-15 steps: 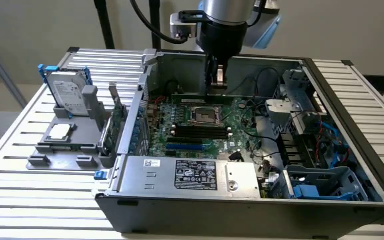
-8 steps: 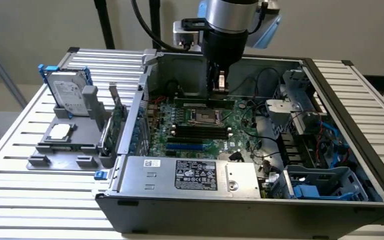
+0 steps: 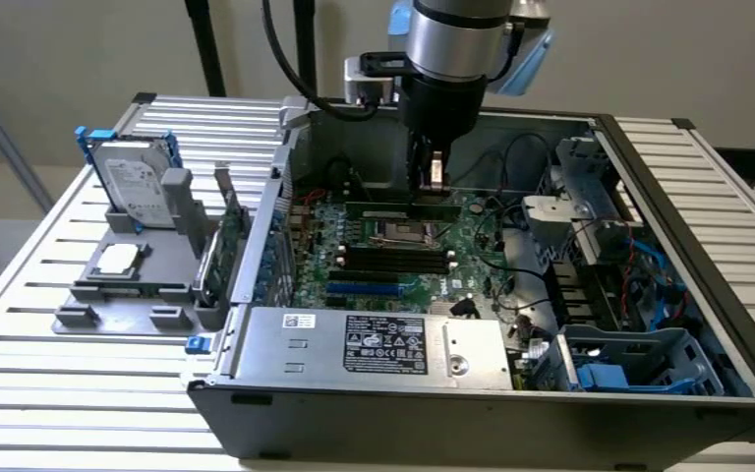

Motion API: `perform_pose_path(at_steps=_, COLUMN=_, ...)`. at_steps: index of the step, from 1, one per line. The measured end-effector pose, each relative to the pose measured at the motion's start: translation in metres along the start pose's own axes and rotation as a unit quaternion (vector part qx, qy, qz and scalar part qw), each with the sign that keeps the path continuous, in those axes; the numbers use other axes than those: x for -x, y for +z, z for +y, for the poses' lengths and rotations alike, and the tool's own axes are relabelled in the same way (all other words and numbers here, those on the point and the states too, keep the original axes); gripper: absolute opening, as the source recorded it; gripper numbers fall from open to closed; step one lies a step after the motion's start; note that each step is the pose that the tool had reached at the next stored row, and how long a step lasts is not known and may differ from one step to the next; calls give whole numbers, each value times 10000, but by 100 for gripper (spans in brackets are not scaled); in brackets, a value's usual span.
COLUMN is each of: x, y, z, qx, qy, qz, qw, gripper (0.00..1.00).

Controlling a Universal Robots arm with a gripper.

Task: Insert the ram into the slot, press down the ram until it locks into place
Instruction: 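Insert the ram into the slot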

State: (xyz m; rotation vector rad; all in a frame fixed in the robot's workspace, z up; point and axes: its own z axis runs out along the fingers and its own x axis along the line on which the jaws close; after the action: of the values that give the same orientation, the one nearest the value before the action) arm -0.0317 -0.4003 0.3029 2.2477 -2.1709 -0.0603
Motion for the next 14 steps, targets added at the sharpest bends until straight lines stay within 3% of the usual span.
perform_pose_path(at_steps=14, x=32, y=250, z=-16, qx=12, qy=75, qz=-4, qw=10000, gripper=13)
